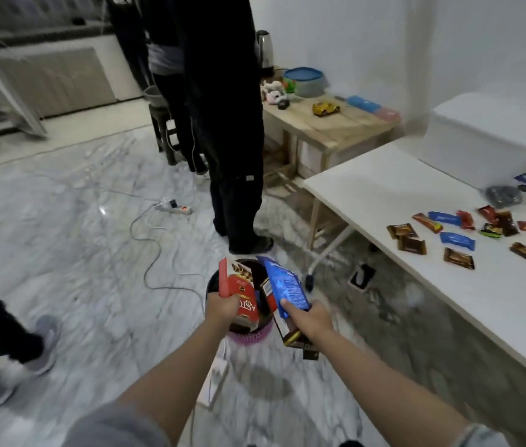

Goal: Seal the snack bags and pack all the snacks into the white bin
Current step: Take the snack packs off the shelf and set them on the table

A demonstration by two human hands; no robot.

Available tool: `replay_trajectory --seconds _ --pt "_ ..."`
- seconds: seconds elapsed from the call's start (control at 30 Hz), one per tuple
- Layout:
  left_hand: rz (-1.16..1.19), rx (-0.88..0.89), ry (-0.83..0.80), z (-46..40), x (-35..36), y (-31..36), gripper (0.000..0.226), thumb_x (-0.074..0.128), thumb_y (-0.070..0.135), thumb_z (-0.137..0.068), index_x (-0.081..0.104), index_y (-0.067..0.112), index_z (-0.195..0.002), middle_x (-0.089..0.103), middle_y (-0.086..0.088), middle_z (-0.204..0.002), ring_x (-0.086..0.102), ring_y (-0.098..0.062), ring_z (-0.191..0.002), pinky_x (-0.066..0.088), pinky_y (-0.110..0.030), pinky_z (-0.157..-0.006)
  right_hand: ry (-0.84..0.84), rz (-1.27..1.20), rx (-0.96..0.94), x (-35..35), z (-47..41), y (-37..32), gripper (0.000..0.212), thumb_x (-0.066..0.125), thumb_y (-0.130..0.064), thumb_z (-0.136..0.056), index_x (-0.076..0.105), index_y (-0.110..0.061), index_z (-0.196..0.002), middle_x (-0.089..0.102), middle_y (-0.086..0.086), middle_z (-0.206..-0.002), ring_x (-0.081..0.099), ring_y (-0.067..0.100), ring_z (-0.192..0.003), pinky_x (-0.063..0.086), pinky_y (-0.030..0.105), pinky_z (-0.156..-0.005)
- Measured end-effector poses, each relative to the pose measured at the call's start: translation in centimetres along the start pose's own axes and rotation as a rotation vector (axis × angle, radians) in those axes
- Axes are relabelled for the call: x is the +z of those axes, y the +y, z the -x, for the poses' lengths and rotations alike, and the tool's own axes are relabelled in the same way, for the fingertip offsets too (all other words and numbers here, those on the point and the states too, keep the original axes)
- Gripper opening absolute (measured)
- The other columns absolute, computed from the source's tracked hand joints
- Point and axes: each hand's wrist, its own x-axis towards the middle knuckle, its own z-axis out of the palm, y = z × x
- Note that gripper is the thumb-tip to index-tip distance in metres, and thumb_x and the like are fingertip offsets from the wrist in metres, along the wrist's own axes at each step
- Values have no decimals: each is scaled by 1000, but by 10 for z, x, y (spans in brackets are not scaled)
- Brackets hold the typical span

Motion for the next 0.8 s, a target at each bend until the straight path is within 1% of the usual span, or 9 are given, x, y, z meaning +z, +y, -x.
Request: replay_trajectory --seconds 0.1,0.2,0.3,0.4,0.5,0.57,0.67,0.73,0.8 --pt "-54 -17 75 -21 -29 -12 37 65 10 -82 58 -7 -114 64 -19 -100 65 -34 -90 56 -42 -81 -74 45 76 37 -8 -10 70 67 -68 -65 55 -10 -102 64 8 -99 62 23 -85 47 30 -68" --pt "-79 -44 104 -39 -42 -23 35 68 17 -81 60 -3 -108 65 -17 -98 65 -32 -89 56 -42 -83 -117 64 135 61 -23 -17 77 68 -69 -61 58 -6 -104 65 10 -101 63 25 -88 50 31 -72" --pt "-101 -78 133 -60 -45 -31 32 69 23 -81 60 1 -103 65 -14 -94 64 -29 -85 56 -42 -83 -175 98 188 81 -44 -22 72 69 -63 -69 59 -2 -106 64 12 -104 62 26 -90 47 29 -72" --pt "-100 -137 141 -88 -42 -37 31 68 24 -83 57 4 -104 65 -15 -99 62 -27 -83 56 -39 -81 -229 91 254 99 -73 -25 74 70 -61 -71 56 -1 -113 61 12 -106 60 27 -93 46 28 -74" --pt "-93 -193 148 -124 -31 -36 36 67 23 -84 55 1 -111 63 -14 -100 60 -27 -83 55 -35 -76 -252 82 301 116 -111 -32 73 69 -55 -76 52 0 -121 56 12 -106 56 25 -93 43 29 -75" --pt "-98 -237 146 -151 -22 -34 40 66 23 -85 54 0 -115 63 -15 -104 61 -27 -85 56 -37 -78 -245 77 344 127 -140 -38 74 69 -53 -77 48 0 -126 53 11 -106 52 25 -92 41 29 -76" --pt "-121 -299 121 -192 -8 -30 45 66 23 -85 53 0 -120 63 -17 -110 63 -29 -93 54 -35 -81 -246 98 416 145 -187 -45 79 67 -55 -77 46 0 -130 54 14 -118 54 30 -104 41 30 -80" --pt "-172 -330 115 -221 2 -26 45 66 24 -85 52 1 -121 61 -14 -106 61 -28 -93 52 -34 -81 -260 127 461 156 -218 -48 82 67 -56 -77 44 0 -132 53 16 -129 53 32 -114 42 31 -83" --pt "-230 -352 106 -250 12 -21 45 65 25 -85 51 2 -121 58 -11 -101 58 -27 -90 52 -37 -84 -273 170 497 165 -248 -47 84 67 -57 -77 42 0 -135 52 17 -133 52 33 -119 42 33 -87"
